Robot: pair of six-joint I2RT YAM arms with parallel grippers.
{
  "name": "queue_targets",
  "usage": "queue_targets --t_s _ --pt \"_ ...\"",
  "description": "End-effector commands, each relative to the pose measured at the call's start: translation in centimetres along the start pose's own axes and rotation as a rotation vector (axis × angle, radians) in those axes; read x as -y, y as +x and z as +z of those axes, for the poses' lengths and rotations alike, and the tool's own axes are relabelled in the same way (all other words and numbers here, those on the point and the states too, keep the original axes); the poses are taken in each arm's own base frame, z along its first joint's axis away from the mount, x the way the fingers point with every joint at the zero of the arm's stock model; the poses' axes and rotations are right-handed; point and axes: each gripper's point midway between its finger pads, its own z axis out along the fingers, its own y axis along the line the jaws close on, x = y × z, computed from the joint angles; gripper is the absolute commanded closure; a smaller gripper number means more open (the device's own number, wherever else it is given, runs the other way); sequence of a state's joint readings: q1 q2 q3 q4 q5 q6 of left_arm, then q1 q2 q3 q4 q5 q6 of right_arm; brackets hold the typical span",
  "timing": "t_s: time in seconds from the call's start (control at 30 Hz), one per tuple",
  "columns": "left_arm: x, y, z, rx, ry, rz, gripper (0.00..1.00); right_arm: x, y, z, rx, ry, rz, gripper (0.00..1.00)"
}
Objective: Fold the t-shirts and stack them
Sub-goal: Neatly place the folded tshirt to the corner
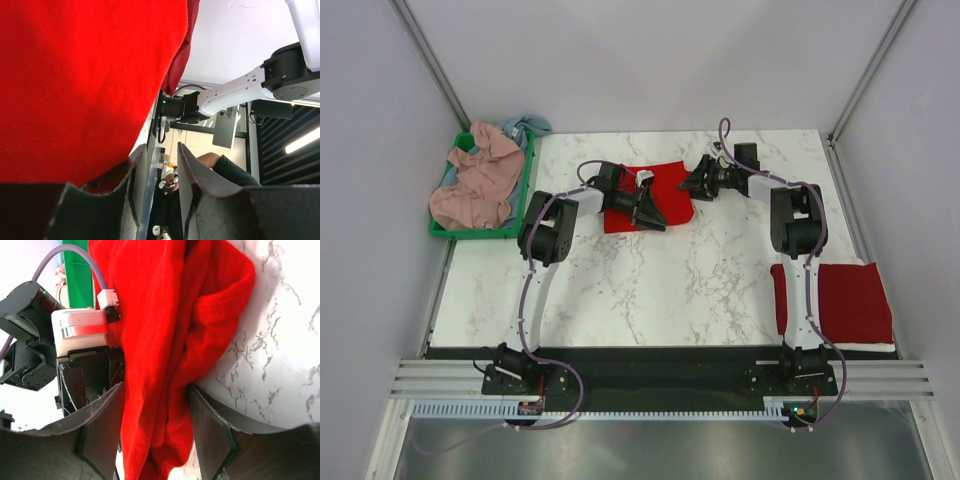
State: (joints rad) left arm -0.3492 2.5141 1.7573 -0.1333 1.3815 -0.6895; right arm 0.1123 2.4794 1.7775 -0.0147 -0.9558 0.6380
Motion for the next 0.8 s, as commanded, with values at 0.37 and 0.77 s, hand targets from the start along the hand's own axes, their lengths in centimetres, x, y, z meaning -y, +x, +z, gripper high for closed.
queue_targets --t_s 0.37,0.77 --pt "-0.7 -1.3 0.4 0.014 -0.021 0.026 0.62 6.0 3.4 2.3 -0.038 0.210 0.043 0.61" --pt "9.8 -1.8 -6.5 0.177 -0.296 0.440 0.53 -0.2 1.9 -2.3 -0.060 0.270 -0.263 1.00"
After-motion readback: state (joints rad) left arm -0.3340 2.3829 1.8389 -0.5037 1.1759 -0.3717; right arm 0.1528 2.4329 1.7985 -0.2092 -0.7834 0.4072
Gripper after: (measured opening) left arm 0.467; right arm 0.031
